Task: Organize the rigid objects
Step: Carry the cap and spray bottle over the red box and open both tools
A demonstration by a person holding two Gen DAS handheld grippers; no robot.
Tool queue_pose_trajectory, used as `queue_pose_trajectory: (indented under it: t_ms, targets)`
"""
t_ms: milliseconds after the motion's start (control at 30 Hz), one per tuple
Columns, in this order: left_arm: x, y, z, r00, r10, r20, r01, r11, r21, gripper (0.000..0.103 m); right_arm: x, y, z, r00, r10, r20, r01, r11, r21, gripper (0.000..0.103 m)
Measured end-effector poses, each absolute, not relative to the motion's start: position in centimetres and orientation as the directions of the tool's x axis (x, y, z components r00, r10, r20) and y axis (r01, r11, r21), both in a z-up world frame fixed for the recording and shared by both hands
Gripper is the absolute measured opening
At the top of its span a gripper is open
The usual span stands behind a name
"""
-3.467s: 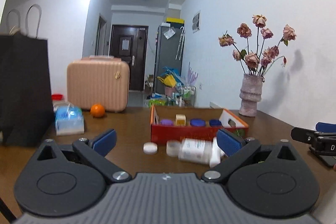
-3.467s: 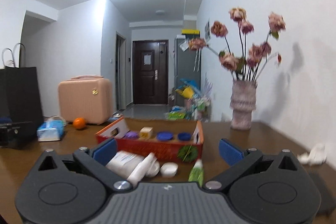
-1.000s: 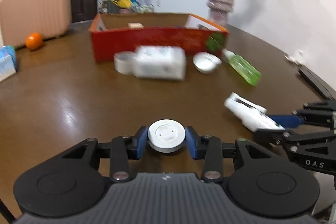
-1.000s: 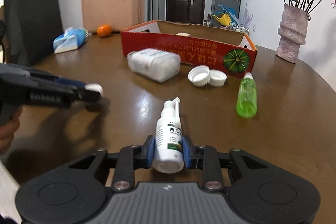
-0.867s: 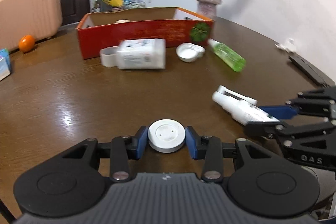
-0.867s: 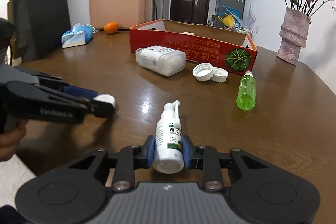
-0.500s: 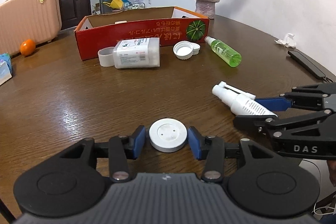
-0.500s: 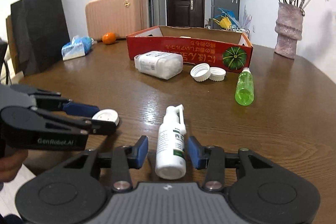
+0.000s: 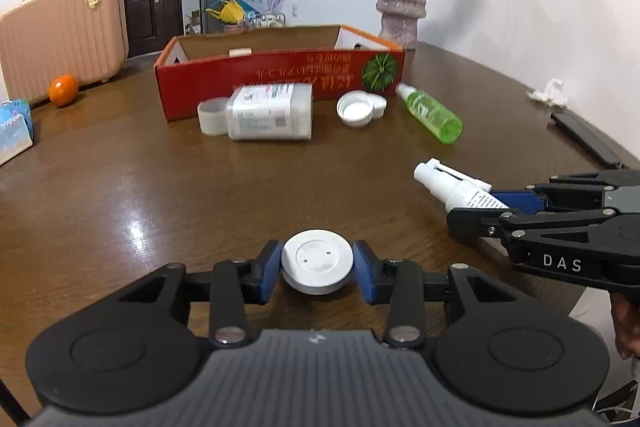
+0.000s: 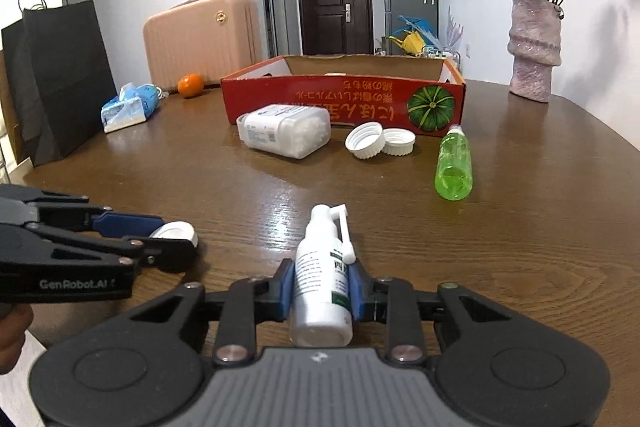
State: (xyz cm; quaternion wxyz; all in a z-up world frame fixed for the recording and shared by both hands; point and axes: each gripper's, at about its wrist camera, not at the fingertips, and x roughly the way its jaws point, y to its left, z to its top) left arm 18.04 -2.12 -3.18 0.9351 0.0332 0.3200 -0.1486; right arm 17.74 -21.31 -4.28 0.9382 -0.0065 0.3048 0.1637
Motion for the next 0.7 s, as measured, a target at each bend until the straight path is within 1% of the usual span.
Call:
queue_pose_trajectory:
  t_ms: [167, 300, 367, 433, 500, 600, 700]
  targets:
    - [20.5, -1.1, -0.4, 0.795, -0.258, -0.550, 0.280, 0.959, -0.045, 0.040, 19.2, -22.3, -2.2, 0.791, 0.319, -0.522, -0.309, 0.945, 0.108, 0.027]
    - [25.8, 0.2, 3.4, 0.854, -0.238, -0.462, 0.255, 0.967, -0.028, 0.040, 23.2, -22.8, 0.1, 0.828, 0.309, -0.468, -0.312, 0.947, 0.074, 0.027]
    - [29.3, 0.6, 4.7, 0.868, -0.223, -0.443, 0.241, 0.970, -0.015, 0.040, 26.6, -22.8, 1.6, 0.838, 0.318, -0.444, -0.322, 0.944, 0.069, 0.027]
    - [34.1, 1.3, 5.3, 0.853, -0.234, -0.467, 0.245, 0.969, -0.039, 0.040, 30.8, -22.4, 2.8, 0.819, 0.362, -0.445, -0.357, 0.929, 0.098, 0.027]
    - [38.8, 1.5, 5.1, 0.844, -0.186, -0.503, 0.207, 0.978, -0.014, 0.040, 36.0, -21.8, 3.4, 0.771, 0.423, -0.476, -0.398, 0.904, 0.159, 0.027]
    - [44.8, 1.8, 4.3, 0.811, -0.154, -0.565, 0.194, 0.981, 0.011, 0.040, 44.1, -20.0, 3.4, 0.702, 0.453, -0.549, -0.399, 0.889, 0.223, 0.027]
    - [49.6, 2.1, 3.0, 0.758, -0.169, -0.630, 0.224, 0.975, 0.008, 0.040, 51.1, -17.5, 2.9, 0.635, 0.437, -0.636, -0.372, 0.896, 0.244, 0.027]
